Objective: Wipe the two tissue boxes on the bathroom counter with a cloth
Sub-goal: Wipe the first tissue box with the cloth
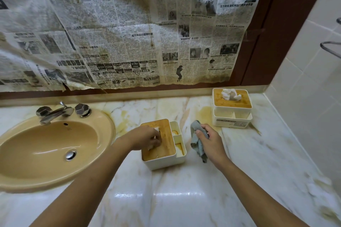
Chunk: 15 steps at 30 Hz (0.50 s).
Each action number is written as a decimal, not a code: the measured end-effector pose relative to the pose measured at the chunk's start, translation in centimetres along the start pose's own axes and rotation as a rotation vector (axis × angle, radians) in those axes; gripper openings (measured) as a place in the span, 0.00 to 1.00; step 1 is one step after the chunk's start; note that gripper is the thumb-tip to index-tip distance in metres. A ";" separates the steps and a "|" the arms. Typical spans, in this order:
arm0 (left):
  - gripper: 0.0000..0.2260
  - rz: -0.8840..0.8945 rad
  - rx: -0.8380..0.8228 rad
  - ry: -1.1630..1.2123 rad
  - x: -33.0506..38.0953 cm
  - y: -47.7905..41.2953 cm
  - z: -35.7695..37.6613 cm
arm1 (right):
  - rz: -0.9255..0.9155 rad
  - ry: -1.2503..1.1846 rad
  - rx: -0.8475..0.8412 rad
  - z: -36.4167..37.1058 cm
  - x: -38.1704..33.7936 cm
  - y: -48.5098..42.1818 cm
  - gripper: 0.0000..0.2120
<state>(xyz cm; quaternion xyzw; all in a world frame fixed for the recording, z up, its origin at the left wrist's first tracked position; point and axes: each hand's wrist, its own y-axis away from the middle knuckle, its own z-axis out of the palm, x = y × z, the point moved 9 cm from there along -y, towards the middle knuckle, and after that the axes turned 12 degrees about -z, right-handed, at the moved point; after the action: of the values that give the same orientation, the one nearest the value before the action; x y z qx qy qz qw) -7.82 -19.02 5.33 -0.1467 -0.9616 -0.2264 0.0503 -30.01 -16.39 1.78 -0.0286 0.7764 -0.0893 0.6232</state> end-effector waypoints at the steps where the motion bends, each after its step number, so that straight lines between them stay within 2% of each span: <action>1: 0.08 -0.039 0.003 0.055 -0.4 0.0 -0.6 | -0.001 -0.002 0.000 -0.1 -0.1 -0.1 0.07; 3: 0.08 -0.131 0.047 0.158 -1.4 -0.2 -1.6 | 0.002 -0.006 0.000 -0.2 -0.2 -0.2 0.08; 7: 0.12 -0.404 0.287 0.386 -2.7 -0.1 -3.0 | 0.008 -0.007 0.010 -0.4 -0.1 -0.2 0.08; 11: 0.14 -0.557 0.168 0.585 -2.6 -1.1 -0.1 | 0.011 -0.006 -0.002 -0.3 -0.2 -0.1 0.08; 15: 0.14 -0.645 0.187 0.732 -2.9 -1.3 0.6 | 0.014 -0.021 -0.008 -0.2 -0.3 0.0 0.08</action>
<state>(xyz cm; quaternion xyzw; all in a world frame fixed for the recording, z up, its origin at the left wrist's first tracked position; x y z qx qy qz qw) -5.46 -20.64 3.73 0.2525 -0.8935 -0.1796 0.3250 -30.13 -16.32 2.11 -0.0268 0.7705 -0.0817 0.6316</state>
